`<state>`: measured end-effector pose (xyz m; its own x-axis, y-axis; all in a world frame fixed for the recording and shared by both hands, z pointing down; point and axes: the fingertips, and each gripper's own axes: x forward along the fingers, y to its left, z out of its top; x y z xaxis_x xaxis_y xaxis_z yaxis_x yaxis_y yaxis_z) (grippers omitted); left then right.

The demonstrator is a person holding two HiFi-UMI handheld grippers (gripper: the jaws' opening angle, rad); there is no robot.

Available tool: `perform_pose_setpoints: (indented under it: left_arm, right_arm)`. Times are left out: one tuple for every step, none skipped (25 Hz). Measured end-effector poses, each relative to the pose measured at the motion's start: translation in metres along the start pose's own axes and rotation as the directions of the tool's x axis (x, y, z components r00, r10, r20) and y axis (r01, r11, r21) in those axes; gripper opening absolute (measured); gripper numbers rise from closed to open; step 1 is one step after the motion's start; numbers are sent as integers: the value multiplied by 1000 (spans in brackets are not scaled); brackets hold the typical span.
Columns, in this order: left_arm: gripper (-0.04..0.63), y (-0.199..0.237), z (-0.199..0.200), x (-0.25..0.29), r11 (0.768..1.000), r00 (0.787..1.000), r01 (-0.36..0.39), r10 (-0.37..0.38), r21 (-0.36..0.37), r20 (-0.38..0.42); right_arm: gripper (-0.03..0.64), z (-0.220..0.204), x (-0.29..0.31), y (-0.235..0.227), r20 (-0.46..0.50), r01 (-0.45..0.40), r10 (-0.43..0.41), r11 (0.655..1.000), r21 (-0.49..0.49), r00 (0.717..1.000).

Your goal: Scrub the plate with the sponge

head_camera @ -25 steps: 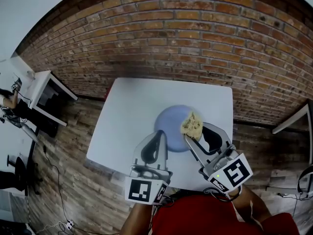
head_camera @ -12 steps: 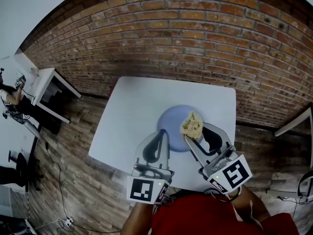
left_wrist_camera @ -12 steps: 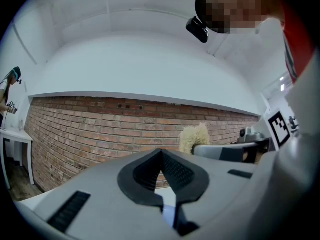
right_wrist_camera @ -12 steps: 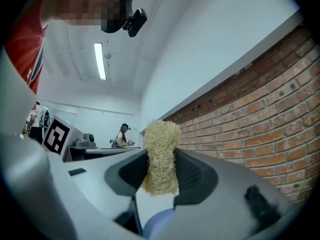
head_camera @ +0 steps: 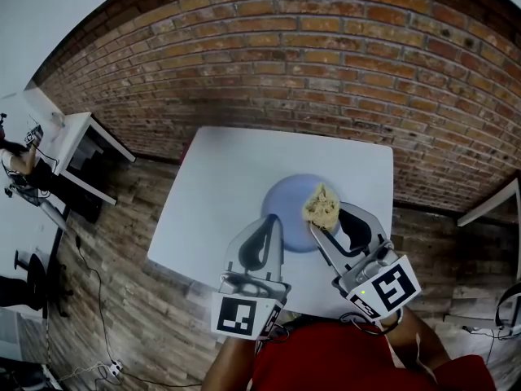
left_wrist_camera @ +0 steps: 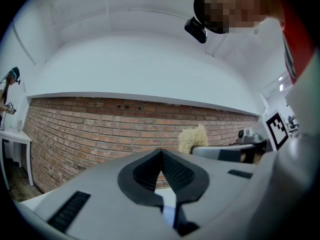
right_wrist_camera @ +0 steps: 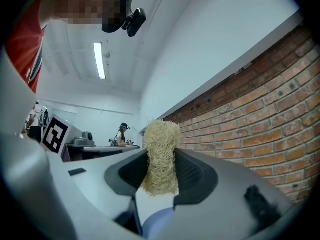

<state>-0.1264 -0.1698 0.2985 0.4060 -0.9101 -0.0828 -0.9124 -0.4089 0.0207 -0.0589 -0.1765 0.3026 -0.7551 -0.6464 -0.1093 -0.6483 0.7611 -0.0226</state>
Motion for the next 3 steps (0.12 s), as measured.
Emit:
perform_pose_setpoints:
  left_arm:
    - [12, 1, 0, 0, 1000, 1000, 0, 0, 0, 0]
    - [12, 1, 0, 0, 1000, 1000, 0, 0, -1, 0]
    - [12, 2, 0, 0, 1000, 1000, 0, 0, -2, 0]
  right_arm:
    - [160, -1, 0, 0, -2, 0, 0, 1000, 1, 1000]
    - [160, -1, 1, 0, -4, 1, -1, 1000, 2, 1000]
    - [160, -1, 1, 0, -6, 1, -1, 1000, 4, 1000]
